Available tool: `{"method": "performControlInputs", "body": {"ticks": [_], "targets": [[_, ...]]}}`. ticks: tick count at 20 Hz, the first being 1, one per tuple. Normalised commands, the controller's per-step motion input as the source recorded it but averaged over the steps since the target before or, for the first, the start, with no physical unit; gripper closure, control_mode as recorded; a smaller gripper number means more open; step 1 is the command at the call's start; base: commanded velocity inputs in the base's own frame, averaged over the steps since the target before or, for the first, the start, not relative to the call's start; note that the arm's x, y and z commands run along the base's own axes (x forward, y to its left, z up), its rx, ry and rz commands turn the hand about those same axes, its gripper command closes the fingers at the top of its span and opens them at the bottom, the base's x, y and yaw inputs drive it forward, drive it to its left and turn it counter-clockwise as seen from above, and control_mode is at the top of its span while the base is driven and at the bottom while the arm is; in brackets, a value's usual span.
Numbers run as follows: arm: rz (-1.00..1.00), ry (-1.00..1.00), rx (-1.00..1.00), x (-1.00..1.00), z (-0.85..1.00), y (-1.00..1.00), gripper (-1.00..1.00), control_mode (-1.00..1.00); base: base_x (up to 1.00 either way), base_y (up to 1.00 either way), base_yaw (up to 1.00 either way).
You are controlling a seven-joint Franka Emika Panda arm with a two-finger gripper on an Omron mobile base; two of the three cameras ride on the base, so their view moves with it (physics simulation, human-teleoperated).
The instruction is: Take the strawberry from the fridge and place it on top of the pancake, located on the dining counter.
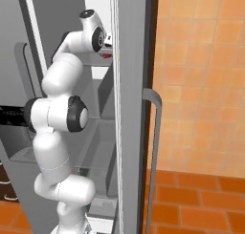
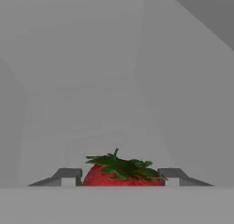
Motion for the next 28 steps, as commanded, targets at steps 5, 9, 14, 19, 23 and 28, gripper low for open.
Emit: {"method": "performControlInputs", "body": {"ticks": [5, 9, 14, 19, 23, 28], "targets": [[0.01, -0.09, 0.00, -0.49, -0.21, 0.04, 1.00, -1.00, 0.00, 0.00, 0.00], [0.04, -0.16, 0.02, -0.97, -0.03, 0.05, 1.00, -1.00, 0.00, 0.00, 0.00], [0.08, -0.01, 0.05, -1.00, 0.00, 0.03, 1.00, -1.00, 0.00, 0.00, 0.00], [0.13, 0.05, 0.00, -1.00, -0.01, 0.08, 1.00, -1.00, 0.00, 0.00, 0.00], [0.15, 0.20, -0.02, -1.00, -0.31, 0.32, 1.00, -1.00, 0.00, 0.00, 0.00], [0.11, 0.27, 0.00, -1.00, -0.60, 0.06, 1.00, -1.00, 0.00, 0.00, 0.00]]}}
